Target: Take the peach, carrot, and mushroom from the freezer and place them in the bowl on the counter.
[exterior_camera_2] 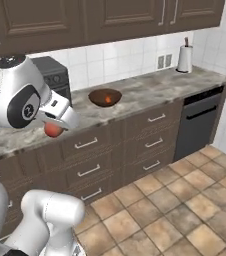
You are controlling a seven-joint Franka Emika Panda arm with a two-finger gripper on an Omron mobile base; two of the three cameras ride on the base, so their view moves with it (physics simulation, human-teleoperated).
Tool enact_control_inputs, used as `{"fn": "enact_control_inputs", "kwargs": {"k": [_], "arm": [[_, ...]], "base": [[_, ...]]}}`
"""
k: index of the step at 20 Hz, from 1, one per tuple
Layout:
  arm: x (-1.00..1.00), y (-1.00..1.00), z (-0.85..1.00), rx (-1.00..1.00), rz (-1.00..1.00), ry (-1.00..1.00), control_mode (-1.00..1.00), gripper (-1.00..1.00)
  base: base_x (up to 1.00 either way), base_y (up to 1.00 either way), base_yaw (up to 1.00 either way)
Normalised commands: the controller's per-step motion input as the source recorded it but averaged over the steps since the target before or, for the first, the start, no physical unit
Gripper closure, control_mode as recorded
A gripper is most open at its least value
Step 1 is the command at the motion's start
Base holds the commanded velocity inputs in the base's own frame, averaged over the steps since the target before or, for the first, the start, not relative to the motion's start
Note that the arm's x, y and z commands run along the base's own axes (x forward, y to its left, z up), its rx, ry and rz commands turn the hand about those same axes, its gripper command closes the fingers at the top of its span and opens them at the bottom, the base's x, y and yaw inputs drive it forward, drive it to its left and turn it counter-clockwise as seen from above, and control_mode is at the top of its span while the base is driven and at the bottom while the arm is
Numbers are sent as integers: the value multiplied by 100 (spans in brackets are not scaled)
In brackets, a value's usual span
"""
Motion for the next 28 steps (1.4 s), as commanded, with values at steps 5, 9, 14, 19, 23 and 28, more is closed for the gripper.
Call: {"fn": "enact_control_inputs", "kwargs": {"k": [5,9,14,19,23,28], "arm": [[0,0,0,0,0,0,100,100],[0,0,0,0,0,0,100,100],[0,0,0,0,0,0,100,100],[0,0,0,0,0,0,100,100],[0,0,0,0,0,0,100,100],[20,3,-15,0,7,0,-100,100]], "base": [[100,-18,19],[100,-32,24],[100,-40,26],[100,-23,45],[100,-27,34],[80,2,26]]}}
